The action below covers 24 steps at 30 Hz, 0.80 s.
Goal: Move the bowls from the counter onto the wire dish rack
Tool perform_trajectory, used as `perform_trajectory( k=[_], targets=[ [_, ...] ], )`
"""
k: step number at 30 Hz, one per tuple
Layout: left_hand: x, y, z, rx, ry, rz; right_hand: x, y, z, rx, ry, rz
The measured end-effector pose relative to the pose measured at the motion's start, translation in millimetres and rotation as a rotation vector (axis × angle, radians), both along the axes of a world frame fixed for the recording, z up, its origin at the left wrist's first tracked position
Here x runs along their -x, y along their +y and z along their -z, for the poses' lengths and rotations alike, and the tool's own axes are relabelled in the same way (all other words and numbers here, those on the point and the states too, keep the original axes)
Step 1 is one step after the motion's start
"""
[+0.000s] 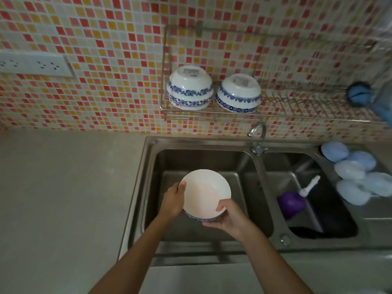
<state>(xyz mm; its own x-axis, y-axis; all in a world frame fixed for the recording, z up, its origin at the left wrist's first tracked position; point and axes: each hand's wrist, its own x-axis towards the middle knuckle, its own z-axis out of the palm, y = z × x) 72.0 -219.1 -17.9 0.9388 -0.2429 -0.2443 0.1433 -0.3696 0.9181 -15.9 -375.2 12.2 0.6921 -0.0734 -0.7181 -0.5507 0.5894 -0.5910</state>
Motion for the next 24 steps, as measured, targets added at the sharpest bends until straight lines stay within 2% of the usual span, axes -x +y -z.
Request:
perform_trajectory(
  k=[4, 8, 11, 15, 20, 24],
  targets=[
    [15.7, -19.3, 13.2, -0.078, -0.024, -0.013, 11.8, -22.3, 5.0, 0.021, 0.059, -0.025],
    [33.2, -18.9, 32.2, -0.145, -0.069, 0.009, 16.1, -37.4, 11.2, 0.166, 0.11, -0.055],
    [46.5, -2.5, 50.7, -0.335, -0.063, 0.033, 16.1, -45.5, 12.4, 0.337, 0.117, -0.08],
    [59.4, 22.0, 85.4, -0.659, -0.097, 0.214, 11.5, -57.0, 17.3, 0.518, 0.12, -0.093],
    [79.1, 36.6, 104.4, -0.755, -0.225, 0.273, -0.6, -63.8, 36.3, 0.711, 0.1, -0.068],
    [80.8, 34.5, 106.1, -0.74, -0.218, 0.255, -5.9, -65.8, 47.1, 0.92, 0.069, -0.121]
  ],
)
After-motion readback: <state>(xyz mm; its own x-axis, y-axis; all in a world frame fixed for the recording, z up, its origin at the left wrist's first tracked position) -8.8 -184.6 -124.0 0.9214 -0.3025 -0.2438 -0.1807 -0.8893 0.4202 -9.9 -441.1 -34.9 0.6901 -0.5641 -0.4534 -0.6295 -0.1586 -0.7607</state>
